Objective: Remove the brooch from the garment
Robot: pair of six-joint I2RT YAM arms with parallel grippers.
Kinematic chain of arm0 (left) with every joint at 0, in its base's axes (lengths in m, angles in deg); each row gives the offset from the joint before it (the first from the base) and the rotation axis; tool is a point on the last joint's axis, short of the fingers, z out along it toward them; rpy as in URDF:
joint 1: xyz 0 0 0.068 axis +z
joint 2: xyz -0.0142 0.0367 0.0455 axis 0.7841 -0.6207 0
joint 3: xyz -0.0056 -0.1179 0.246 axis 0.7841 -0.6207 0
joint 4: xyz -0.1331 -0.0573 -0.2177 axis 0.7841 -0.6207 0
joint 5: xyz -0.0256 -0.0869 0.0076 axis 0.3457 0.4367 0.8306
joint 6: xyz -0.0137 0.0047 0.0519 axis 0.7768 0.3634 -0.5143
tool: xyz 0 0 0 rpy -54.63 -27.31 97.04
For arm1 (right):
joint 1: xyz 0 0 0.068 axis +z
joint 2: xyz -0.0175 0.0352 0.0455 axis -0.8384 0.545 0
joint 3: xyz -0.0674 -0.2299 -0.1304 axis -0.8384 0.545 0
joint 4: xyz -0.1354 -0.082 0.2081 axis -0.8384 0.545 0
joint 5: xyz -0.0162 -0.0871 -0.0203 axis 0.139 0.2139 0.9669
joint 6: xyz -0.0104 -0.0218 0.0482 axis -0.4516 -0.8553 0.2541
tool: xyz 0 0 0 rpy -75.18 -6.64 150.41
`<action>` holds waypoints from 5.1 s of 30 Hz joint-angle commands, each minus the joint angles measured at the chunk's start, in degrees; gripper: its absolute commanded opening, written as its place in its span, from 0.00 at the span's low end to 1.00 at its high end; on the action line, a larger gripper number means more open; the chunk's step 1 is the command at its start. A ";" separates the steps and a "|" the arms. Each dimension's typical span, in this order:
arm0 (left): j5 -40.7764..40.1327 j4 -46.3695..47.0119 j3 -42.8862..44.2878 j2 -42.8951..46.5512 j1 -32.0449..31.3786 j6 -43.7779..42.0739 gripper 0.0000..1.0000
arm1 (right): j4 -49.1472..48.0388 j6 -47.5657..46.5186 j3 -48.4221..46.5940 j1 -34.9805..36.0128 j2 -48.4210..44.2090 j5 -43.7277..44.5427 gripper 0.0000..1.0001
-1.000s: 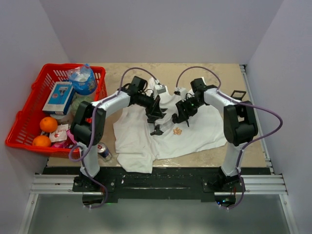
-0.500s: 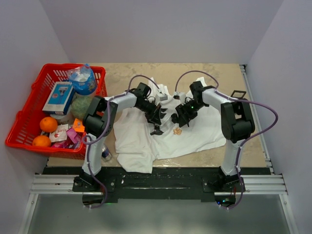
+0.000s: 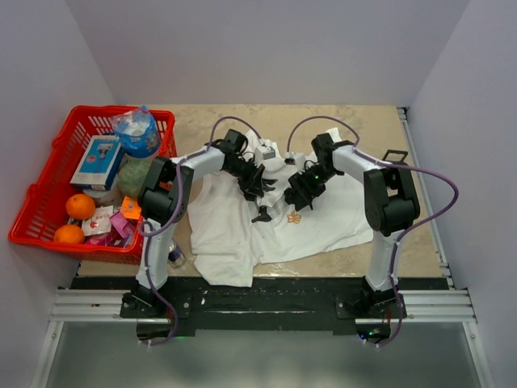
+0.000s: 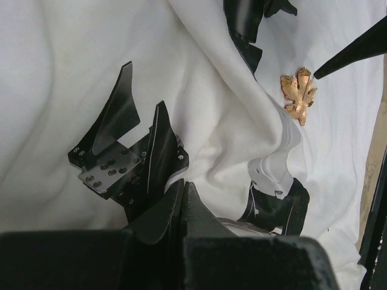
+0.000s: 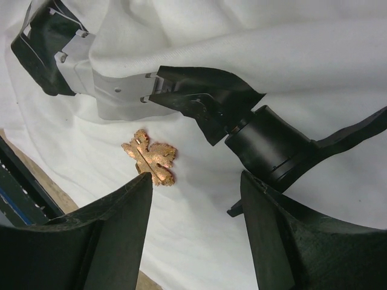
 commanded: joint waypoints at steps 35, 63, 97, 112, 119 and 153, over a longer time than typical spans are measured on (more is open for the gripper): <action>2.21 -0.89 -6.49 10.72 5.17 -1.93 0.00 | -2.18 -5.73 0.42 6.18 2.82 7.99 0.63; 1.95 -0.72 -6.67 10.54 5.96 -1.84 0.00 | -2.36 -5.03 0.59 8.47 4.31 13.09 0.60; 1.68 -0.54 -7.46 10.19 6.05 -1.75 0.00 | -1.47 -7.49 1.82 11.28 5.28 17.66 0.59; 1.51 -0.72 -7.90 10.63 6.14 -2.01 0.00 | -0.08 -9.25 2.53 11.90 1.94 16.79 0.59; 1.68 -0.63 -8.08 10.72 6.14 -1.84 0.00 | 4.14 -9.34 -1.86 11.81 0.71 16.87 0.60; 2.12 -0.72 -9.57 11.95 6.40 -2.37 0.00 | 6.08 -7.31 -5.73 10.58 1.67 17.75 0.60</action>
